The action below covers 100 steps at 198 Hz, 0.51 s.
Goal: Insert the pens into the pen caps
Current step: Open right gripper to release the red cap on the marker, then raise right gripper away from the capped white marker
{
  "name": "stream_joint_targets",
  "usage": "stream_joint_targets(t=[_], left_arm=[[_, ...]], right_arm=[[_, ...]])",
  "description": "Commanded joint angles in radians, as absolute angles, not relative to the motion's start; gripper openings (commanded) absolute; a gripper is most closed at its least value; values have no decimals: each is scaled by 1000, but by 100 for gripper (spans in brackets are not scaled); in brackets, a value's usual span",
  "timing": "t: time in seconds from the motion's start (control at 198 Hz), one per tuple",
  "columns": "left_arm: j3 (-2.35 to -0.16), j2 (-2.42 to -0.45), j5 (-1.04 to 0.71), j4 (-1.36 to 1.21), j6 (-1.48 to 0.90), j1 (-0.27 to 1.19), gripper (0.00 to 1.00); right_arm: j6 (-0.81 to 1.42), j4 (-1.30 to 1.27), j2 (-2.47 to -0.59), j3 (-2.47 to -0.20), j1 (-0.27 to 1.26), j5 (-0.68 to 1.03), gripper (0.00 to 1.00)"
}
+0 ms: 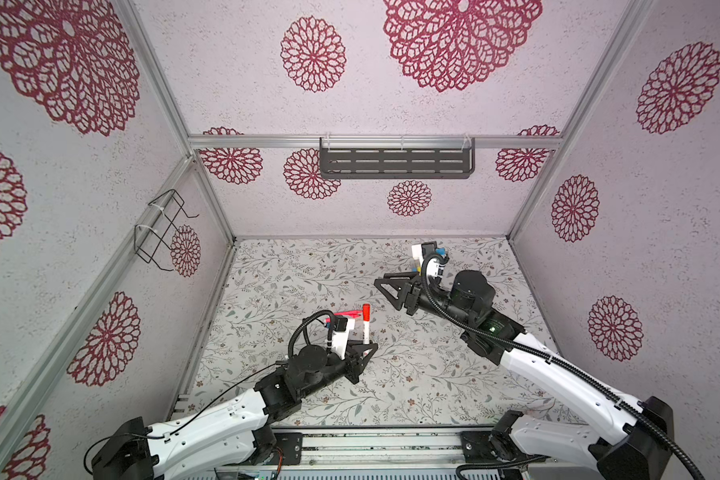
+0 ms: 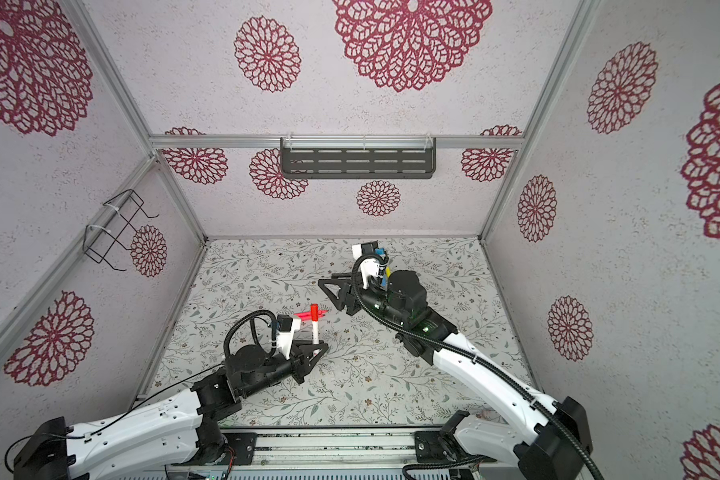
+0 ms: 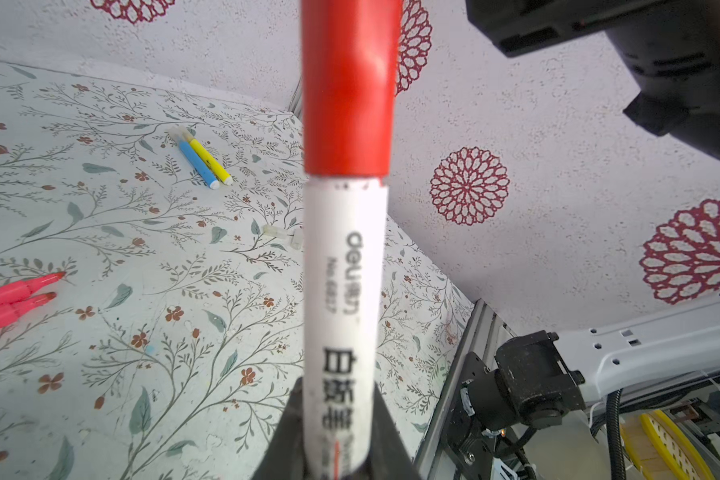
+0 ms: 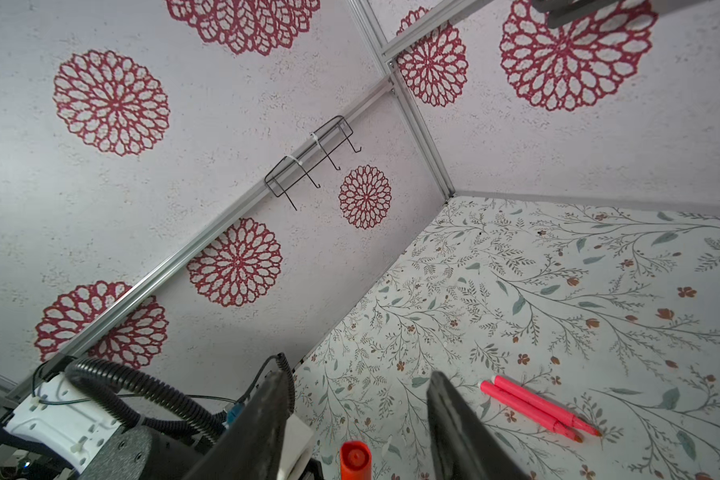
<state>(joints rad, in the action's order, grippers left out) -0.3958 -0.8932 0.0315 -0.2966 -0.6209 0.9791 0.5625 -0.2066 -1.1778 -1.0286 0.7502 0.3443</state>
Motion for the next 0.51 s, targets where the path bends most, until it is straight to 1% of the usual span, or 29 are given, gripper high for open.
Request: stream_joint_targets(t=[0.0, 0.116, 0.5], left_arm=[[-411, -902, 23, -319, -623, 975, 0], [-419, -911, 22, -319, -620, 974, 0], [-430, -937, 21, -323, -621, 974, 0]], right_arm=[[499, -102, -1213, -1052, 761, 368, 54], [512, -146, -1239, -1043, 771, 407, 53], [514, -175, -1266, -1038, 795, 442, 48]])
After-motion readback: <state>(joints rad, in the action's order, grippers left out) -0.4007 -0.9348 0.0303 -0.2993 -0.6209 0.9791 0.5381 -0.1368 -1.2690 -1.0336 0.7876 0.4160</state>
